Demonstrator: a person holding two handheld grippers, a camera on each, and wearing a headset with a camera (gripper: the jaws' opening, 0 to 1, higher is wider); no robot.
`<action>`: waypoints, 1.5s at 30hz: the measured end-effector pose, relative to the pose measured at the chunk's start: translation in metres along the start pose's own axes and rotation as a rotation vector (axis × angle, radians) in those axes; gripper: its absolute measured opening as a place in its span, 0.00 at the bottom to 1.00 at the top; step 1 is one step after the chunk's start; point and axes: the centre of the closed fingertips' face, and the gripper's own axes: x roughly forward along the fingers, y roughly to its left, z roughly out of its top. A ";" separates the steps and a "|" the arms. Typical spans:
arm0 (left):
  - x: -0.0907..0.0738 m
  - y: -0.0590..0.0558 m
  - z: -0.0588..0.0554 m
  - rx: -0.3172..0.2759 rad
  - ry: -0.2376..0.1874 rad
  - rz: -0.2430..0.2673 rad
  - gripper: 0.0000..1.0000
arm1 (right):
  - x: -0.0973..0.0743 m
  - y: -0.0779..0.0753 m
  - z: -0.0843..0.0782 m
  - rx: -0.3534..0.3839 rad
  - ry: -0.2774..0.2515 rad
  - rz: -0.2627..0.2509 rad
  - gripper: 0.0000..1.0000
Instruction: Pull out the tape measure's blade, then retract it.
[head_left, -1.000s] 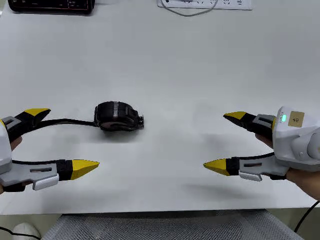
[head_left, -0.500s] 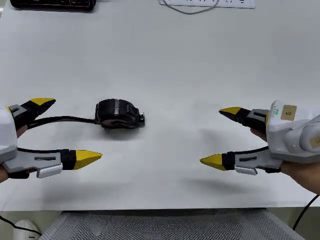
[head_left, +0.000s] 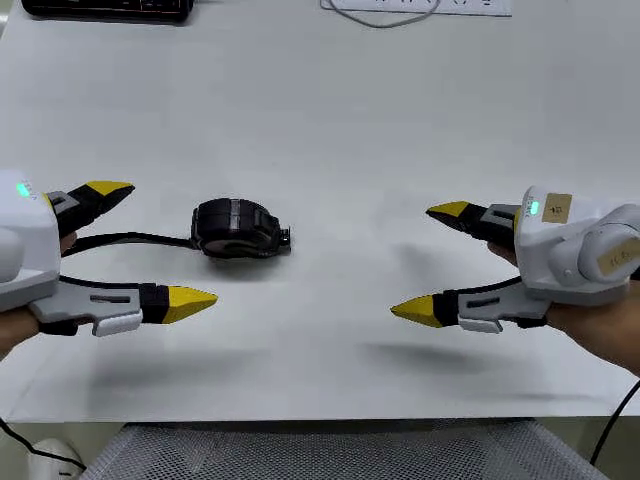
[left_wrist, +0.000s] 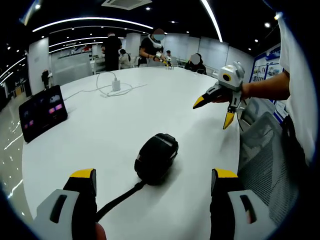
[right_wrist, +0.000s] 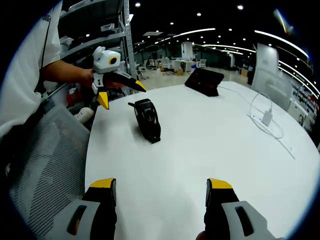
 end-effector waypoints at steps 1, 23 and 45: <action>0.001 0.000 0.000 0.004 0.002 -0.003 0.92 | 0.001 0.000 0.000 -0.004 0.002 0.002 0.72; 0.017 0.004 0.005 0.096 0.041 -0.046 0.85 | 0.023 -0.006 0.006 -0.044 0.021 0.046 0.72; 0.039 0.004 -0.009 0.268 0.183 -0.093 0.68 | 0.041 -0.010 0.017 -0.124 0.046 0.080 0.71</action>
